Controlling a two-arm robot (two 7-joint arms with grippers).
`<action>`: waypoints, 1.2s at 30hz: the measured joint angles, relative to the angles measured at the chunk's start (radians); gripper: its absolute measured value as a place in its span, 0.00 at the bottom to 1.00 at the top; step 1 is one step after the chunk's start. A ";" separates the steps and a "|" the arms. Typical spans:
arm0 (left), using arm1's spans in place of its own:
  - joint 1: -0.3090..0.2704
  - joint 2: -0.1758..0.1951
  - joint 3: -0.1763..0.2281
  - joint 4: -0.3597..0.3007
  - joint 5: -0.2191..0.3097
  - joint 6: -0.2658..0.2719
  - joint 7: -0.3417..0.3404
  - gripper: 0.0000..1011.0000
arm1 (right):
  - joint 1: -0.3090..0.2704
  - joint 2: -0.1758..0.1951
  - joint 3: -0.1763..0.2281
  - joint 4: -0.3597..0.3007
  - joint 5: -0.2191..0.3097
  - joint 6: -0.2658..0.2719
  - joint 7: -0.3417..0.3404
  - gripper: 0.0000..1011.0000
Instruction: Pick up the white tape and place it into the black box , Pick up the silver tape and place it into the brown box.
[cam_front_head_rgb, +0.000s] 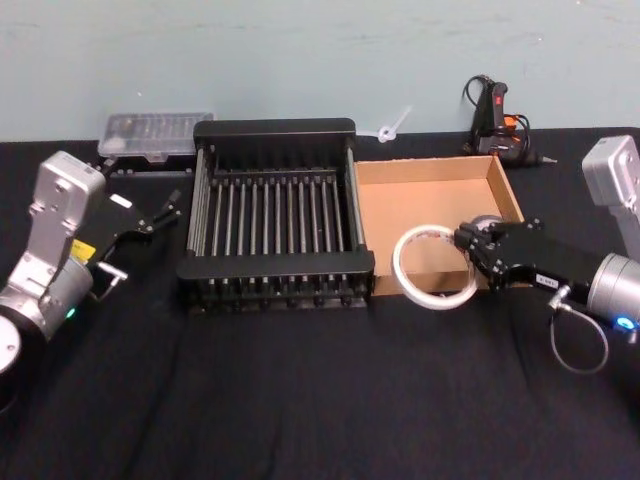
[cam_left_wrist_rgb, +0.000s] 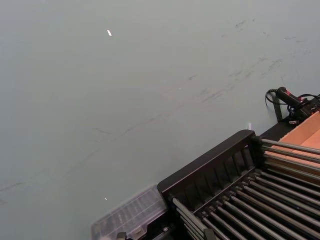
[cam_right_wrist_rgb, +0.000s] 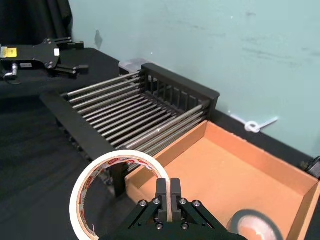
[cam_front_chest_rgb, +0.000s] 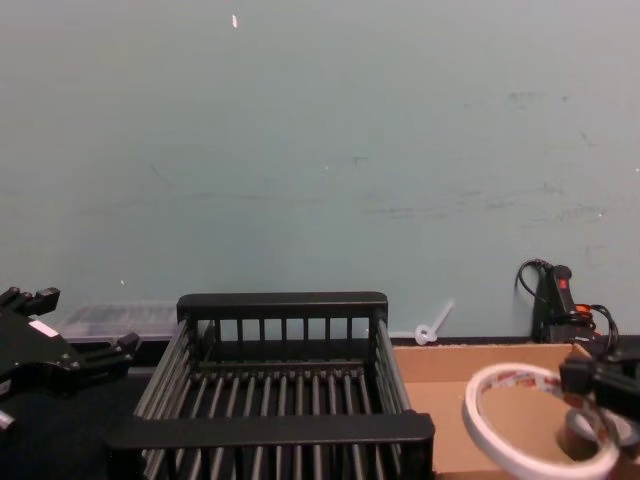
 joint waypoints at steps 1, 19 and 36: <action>0.000 0.000 0.000 0.000 0.000 0.000 0.000 0.99 | 0.007 -0.004 0.000 0.005 -0.005 -0.004 0.000 0.05; 0.000 0.000 0.000 0.000 0.000 0.000 0.000 0.99 | 0.124 -0.071 -0.036 0.107 -0.063 -0.043 0.044 0.05; 0.000 0.000 0.000 0.000 0.000 0.000 0.000 0.99 | 0.246 -0.152 -0.086 0.236 -0.102 -0.089 0.094 0.05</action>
